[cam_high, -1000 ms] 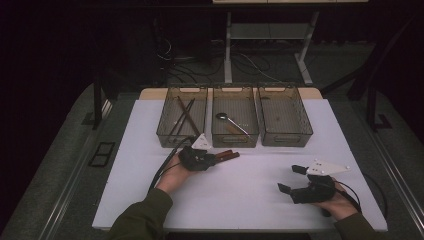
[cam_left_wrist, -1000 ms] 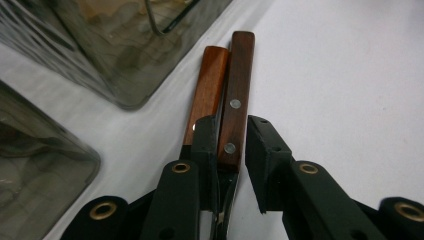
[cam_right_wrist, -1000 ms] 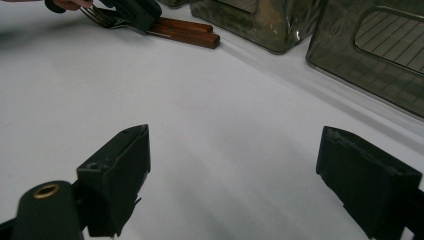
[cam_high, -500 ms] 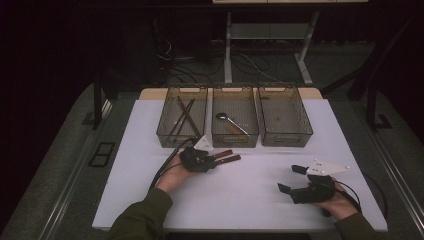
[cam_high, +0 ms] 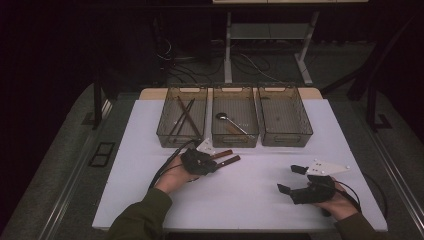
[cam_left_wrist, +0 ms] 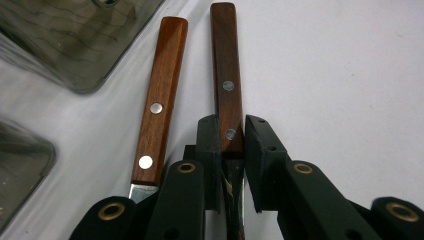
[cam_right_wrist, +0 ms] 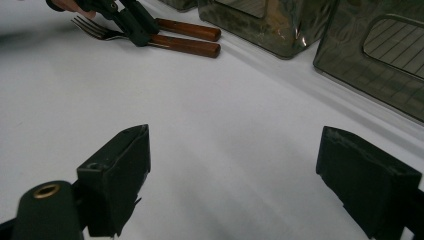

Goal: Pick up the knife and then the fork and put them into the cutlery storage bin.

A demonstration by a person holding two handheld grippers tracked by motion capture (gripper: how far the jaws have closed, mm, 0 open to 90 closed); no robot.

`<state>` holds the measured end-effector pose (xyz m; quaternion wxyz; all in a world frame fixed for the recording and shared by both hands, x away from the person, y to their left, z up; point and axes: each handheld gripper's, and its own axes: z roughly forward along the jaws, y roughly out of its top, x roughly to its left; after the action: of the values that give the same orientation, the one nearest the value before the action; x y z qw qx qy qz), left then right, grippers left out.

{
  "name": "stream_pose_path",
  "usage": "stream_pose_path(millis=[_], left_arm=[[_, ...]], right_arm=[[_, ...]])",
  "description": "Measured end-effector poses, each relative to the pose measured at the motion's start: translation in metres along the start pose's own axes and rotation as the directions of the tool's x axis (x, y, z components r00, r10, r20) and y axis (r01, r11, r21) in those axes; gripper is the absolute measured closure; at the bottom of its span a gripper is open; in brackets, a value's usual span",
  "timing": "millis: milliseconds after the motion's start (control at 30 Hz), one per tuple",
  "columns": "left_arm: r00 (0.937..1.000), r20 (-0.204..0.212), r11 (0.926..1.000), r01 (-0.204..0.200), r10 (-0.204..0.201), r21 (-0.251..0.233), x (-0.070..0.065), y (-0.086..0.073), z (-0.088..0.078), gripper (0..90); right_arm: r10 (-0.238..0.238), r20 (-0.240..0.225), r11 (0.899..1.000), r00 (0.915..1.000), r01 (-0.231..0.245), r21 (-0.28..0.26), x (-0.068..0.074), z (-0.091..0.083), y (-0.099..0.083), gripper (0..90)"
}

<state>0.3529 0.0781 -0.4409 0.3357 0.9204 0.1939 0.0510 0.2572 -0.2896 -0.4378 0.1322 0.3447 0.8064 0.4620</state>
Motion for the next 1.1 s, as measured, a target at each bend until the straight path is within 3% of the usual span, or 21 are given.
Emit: stream_pose_path(millis=[100, 167, 267, 333, 367, 400, 433, 500, 567, 600, 733, 767, 967, 1100], left_arm=[[0.9995, 0.023, 0.9997, -0.022, 0.022, 0.008, 0.004, 0.000, -0.002, 77.2], [0.9991, 0.041, 1.0000, 0.007, -0.007, 0.007, 0.002, -0.001, -0.002, 77.3], [0.9978, 0.064, 0.9997, -0.019, 0.018, 0.016, 0.003, 0.000, -0.003, 77.3], [0.9964, 0.084, 0.9999, 0.003, -0.004, 0.013, -0.001, 0.000, -0.003, 77.3], [0.9958, 0.087, 0.9995, -0.029, 0.027, 0.016, 0.000, 0.001, -0.004, 77.3], [0.9952, 0.097, 0.9999, -0.014, 0.013, 0.006, -0.003, 0.002, -0.004, 77.3], [0.9940, 0.102, 0.9992, -0.039, 0.037, 0.012, -0.003, 0.003, -0.005, 77.3], [0.9928, 0.115, 0.9994, -0.033, 0.032, 0.010, -0.007, 0.006, -0.008, 77.3], [0.9902, 0.135, 0.9994, -0.033, 0.034, -0.008, -0.011, 0.008, -0.009, 77.3], [0.9875, 0.143, 0.9978, -0.066, 0.066, -0.006, -0.011, 0.010, -0.010, 77.3], [0.9796, 0.178, 0.9955, -0.094, 0.094, -0.008, -0.022, 0.015, -0.010, 77.3], [0.9752, 0.183, 0.9922, -0.124, 0.125, -0.013, -0.024, 0.017, -0.009, 77.3], [0.9575, 0.228, 0.9840, -0.177, 0.177, -0.023, -0.044, 0.028, -0.006, 77.3], [0.9431, 0.244, 0.9735, -0.228, 0.226, -0.021, -0.056, 0.037, -0.007, 77.3]], right_arm=[[0.005, -0.012, 1.000, 0.9999, -0.005, -0.002, -0.001, 0.000, 0.000, 14.1], [0.002, -0.017, 1.000, 0.9999, -0.002, -0.007, -0.001, 0.000, 0.001, 14.1], [-0.009, -0.023, 1.000, 0.9997, 0.009, -0.001, -0.001, 0.001, 0.002, 14.1], [-0.020, -0.033, 1.000, 0.9993, 0.021, 0.014, -0.001, 0.002, 0.004, 14.1], [-0.030, -0.038, 0.999, 0.9988, 0.031, 0.028, -0.001, 0.002, 0.006, 14.1], [-0.041, -0.048, 0.998, 0.9980, 0.043, 0.041, -0.001, 0.002, 0.008, 14.1], [-0.041, -0.056, 0.998, 0.9976, 0.043, 0.047, -0.001, 0.002, 0.011, 14.1], [-0.046, -0.086, 0.997, 0.9952, 0.051, 0.058, 0.000, 0.003, 0.016, 12.0], [-0.070, -0.137, 0.995, 0.9881, 0.079, 0.058, 0.000, 0.005, 0.020, 11.7], [-0.082, -0.147, 0.994, 0.9858, 0.090, 0.055, 0.000, 0.007, 0.022, 11.8], [-0.139, -0.181, 0.985, 0.9736, 0.155, 0.078, 0.007, 0.016, 0.032, 11.9], [-0.151, -0.203, 0.981, 0.9676, 0.172, 0.089, 0.008, 0.019, 0.035, 12.0], [-0.199, -0.287, 0.965, 0.9370, 0.239, 0.110, 0.020, 0.037, 0.055, 15.2], [-0.229, -0.337, 0.951, 0.9132, 0.284, 0.124, 0.027, 0.051, 0.066, 16.5]])
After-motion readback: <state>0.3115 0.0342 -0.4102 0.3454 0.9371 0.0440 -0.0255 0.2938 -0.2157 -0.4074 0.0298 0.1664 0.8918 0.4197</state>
